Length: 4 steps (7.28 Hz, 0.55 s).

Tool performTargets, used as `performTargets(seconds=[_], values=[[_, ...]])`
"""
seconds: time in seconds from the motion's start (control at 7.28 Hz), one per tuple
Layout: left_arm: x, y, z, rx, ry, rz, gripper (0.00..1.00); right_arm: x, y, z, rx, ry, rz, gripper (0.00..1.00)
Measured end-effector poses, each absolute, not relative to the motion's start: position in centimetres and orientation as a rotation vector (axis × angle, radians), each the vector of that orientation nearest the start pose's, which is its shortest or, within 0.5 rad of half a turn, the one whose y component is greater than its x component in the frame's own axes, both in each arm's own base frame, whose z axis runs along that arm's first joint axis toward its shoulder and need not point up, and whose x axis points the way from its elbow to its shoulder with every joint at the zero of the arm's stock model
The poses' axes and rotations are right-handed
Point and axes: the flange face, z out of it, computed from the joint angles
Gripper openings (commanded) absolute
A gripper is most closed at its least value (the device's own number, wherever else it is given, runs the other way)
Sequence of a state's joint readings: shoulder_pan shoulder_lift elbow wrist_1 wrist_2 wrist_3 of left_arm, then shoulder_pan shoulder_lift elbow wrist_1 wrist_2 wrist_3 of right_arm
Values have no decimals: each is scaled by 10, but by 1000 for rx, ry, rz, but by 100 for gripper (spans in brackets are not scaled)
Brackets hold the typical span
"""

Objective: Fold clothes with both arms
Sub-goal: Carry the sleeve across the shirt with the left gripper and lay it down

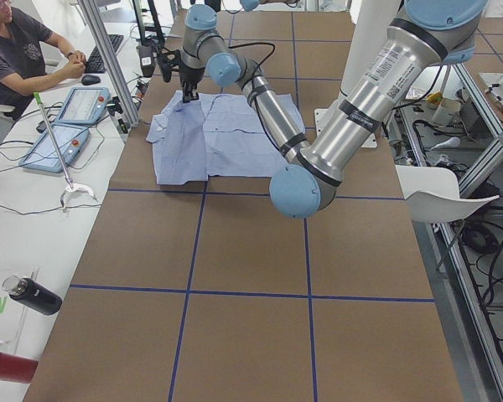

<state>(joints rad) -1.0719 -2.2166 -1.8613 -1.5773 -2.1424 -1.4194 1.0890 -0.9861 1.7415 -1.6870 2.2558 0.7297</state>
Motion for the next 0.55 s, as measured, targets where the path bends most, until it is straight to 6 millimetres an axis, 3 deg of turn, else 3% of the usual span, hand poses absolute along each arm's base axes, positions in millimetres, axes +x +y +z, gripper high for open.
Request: performTargets(seconds=[0.27, 0.55], values=[[285, -578, 123, 58, 1119, -583, 0, -220, -607, 261, 105, -912, 25, 100], [342, -601, 97, 18, 1181, -632, 0, -205, -606, 271, 93, -924, 34, 100]])
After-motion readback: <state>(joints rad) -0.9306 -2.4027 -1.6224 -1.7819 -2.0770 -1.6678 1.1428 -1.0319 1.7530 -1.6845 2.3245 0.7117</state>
